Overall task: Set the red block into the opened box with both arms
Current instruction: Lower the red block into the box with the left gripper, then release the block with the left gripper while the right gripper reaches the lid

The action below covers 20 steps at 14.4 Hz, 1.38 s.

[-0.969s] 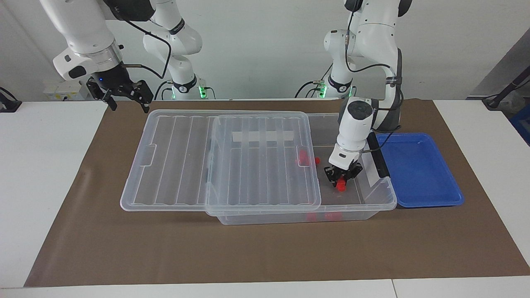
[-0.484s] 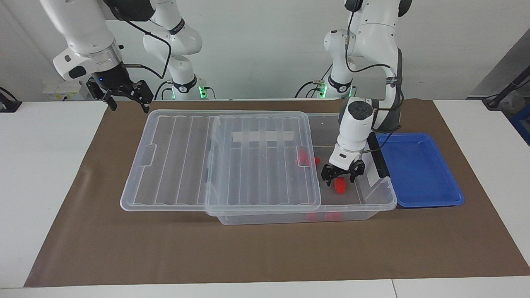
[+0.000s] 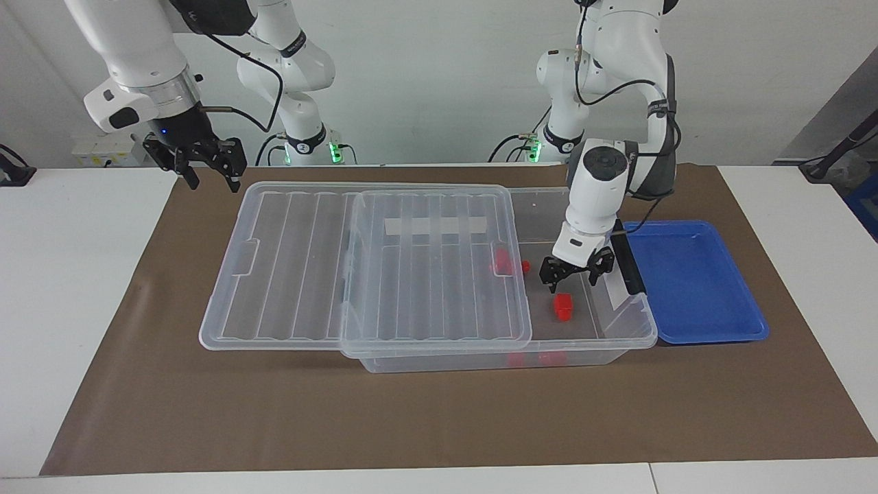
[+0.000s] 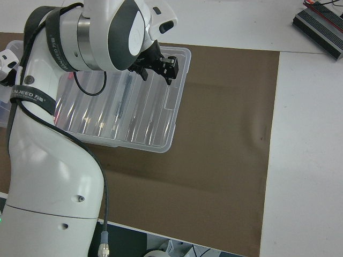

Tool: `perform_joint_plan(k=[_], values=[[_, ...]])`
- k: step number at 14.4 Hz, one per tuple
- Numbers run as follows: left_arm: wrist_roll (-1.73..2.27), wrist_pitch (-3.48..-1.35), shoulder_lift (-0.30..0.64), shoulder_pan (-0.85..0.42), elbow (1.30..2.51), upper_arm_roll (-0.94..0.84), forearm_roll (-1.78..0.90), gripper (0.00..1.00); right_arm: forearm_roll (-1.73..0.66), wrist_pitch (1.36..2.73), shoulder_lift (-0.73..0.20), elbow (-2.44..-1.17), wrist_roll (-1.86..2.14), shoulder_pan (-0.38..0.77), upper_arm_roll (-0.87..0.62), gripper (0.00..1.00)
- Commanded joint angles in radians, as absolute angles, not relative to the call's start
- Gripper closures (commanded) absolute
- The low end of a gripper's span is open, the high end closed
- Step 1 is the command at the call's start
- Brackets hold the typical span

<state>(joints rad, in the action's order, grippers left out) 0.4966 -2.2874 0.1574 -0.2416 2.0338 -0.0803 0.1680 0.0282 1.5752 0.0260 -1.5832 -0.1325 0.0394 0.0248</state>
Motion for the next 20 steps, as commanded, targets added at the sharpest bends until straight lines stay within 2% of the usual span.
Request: perform_joint_plan(k=[1,3,4,7,8,10,15,16,17,20], values=[[0.523,-2.18,0.092,-0.25,2.02,-0.081,0.173,0.0,0.029,1.629,0.04,-1.631,-0.146,0.011,0.018,0.62],[0.522,-2.1,0.074,-0.252,1.984,-0.083,0.157,0.0,0.029,1.693,0.043,-1.66,-0.147,0.005,0.02,0.92],[0.52,-2.048,0.061,-0.252,1.953,-0.081,0.144,0.0,0.029,1.716,0.044,-1.675,-0.149,-0.005,0.02,1.0],[0.5,-1.834,0.014,-0.238,1.808,-0.071,0.114,0.0,0.029,1.82,0.054,-1.745,-0.153,-0.023,0.021,1.0],[0.489,-1.794,-0.03,-0.227,1.775,-0.063,0.101,0.0,0.029,1.844,0.054,-1.762,-0.152,-0.026,0.021,1.0],[0.463,-1.77,-0.109,-0.187,1.779,-0.063,0.1,0.0,0.029,1.902,0.051,-1.808,-0.149,-0.038,0.021,1.0],[0.463,-1.792,-0.117,-0.14,1.782,-0.054,0.11,0.0,0.029,2.054,-0.023,-1.852,-0.149,-0.06,0.021,1.0],[0.451,-1.795,-0.112,-0.111,1.752,-0.034,0.113,0.0,0.029,2.072,-0.04,-1.852,-0.147,-0.061,0.021,1.0],[0.424,-1.761,-0.115,-0.085,1.705,-0.022,0.104,0.0,0.029,2.086,-0.058,-1.852,-0.147,-0.066,0.021,1.0],[0.315,-1.62,-0.117,-0.067,1.663,-0.026,0.1,0.0,0.029,2.129,-0.1,-1.85,-0.147,-0.08,0.021,1.0]])
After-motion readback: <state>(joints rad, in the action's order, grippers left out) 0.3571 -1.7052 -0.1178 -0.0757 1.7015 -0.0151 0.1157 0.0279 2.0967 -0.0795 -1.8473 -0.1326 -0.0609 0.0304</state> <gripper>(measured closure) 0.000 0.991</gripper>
